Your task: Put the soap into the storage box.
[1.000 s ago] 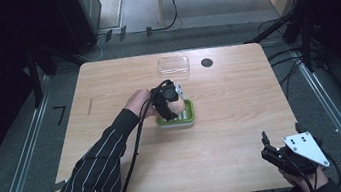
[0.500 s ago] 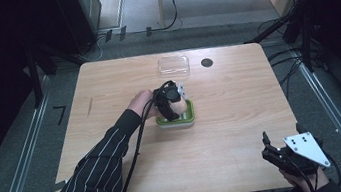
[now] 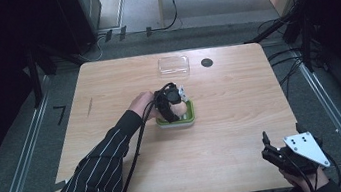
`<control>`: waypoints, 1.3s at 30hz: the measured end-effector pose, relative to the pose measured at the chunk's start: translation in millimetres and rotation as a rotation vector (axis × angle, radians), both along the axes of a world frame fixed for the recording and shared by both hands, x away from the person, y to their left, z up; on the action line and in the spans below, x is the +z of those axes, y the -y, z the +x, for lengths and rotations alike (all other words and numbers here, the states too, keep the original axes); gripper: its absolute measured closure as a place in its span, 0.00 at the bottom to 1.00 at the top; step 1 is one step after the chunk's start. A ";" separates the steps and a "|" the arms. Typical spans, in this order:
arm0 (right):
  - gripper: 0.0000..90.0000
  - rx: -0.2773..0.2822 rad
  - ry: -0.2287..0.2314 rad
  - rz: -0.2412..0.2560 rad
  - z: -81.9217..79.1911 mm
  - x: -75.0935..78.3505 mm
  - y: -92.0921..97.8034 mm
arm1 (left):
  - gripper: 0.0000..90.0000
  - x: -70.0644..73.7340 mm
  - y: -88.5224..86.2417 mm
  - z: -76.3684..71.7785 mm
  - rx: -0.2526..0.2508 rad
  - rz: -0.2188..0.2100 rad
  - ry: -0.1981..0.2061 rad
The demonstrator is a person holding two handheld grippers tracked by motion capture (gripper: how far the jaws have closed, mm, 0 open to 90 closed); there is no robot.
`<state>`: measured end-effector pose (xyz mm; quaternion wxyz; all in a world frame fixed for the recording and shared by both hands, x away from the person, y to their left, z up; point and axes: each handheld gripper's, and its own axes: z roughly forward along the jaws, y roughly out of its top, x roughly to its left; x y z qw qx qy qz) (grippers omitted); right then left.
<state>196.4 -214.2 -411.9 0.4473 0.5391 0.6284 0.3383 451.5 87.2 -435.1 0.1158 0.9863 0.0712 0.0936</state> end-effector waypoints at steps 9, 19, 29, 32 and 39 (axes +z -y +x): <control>0.15 -0.006 0.000 0.001 -0.8 0.0 0.9 | 0.37 -2.5 -1.4 2.6 0.005 -0.005 -0.014; 0.15 -0.007 0.000 0.004 -1.4 0.3 0.6 | 0.37 -2.5 -2.6 2.9 0.013 -0.008 -0.006; 0.15 -0.006 0.002 0.004 -0.6 0.0 1.0 | 0.30 -1.0 -2.9 3.1 0.016 -0.021 -0.005; 0.15 -0.003 0.002 0.008 -0.7 0.0 1.1 | 0.22 2.8 -4.2 3.6 0.024 -0.033 0.005; 0.15 -0.002 0.005 0.007 0.5 0.0 1.1 | 0.15 9.5 -5.8 1.9 0.037 -0.029 -0.003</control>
